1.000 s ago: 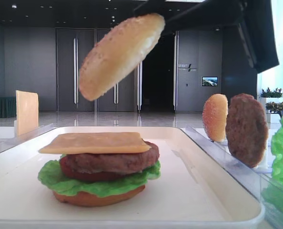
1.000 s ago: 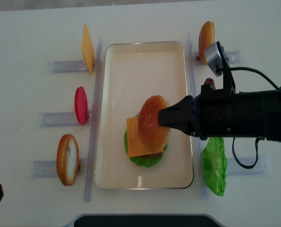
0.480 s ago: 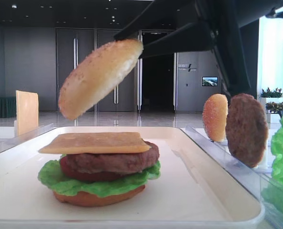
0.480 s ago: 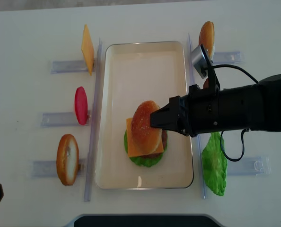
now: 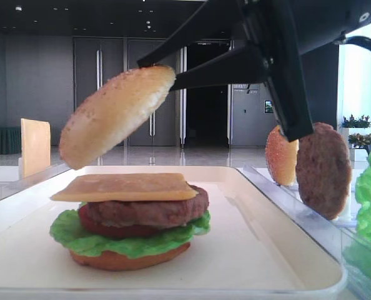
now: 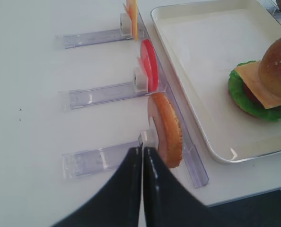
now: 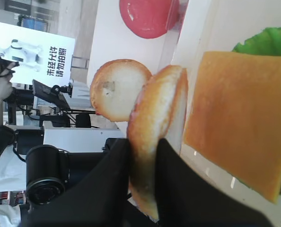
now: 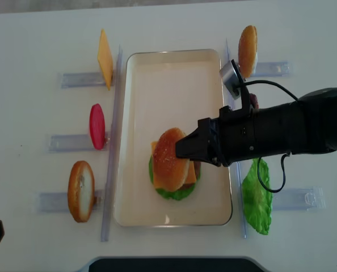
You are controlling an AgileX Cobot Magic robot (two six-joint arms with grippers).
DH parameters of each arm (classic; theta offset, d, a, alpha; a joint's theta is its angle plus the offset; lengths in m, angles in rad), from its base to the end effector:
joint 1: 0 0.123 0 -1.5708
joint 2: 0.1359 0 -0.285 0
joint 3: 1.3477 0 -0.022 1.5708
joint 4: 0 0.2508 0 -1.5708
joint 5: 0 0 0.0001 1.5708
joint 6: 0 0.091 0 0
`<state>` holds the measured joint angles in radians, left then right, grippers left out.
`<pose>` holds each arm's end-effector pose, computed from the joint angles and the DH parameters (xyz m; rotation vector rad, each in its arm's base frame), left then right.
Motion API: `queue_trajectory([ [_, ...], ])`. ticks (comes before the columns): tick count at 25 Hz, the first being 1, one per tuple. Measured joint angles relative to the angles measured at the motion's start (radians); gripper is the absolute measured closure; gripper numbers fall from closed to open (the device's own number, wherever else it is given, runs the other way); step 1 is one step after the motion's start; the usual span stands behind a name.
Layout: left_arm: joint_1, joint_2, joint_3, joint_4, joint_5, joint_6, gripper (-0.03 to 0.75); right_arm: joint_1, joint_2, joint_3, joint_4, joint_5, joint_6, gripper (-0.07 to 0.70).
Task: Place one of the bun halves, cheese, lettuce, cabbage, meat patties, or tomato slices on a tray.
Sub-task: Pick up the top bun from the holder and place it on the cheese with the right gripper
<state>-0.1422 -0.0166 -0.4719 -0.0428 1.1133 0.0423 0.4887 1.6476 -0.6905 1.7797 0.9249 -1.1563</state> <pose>-0.0069 -0.0025 0.2653 0.1974 2.1003 -0.1116 0.2187 0.1969 0.1920 -0.2781 2.3897 1.6268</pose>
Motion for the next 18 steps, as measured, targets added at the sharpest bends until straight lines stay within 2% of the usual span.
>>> queue_trajectory([
  [7, 0.0, 0.0, 0.0, 0.0, 0.0, 0.0, 0.716, 0.0, 0.058, -0.043, -0.001, 0.053, 0.0, 0.486],
  [18, 0.0, 0.0, 0.0, 0.0, 0.0, 0.0, 0.716, 0.0, 0.118, -0.073, -0.029, 0.058, -0.004, 0.486],
])
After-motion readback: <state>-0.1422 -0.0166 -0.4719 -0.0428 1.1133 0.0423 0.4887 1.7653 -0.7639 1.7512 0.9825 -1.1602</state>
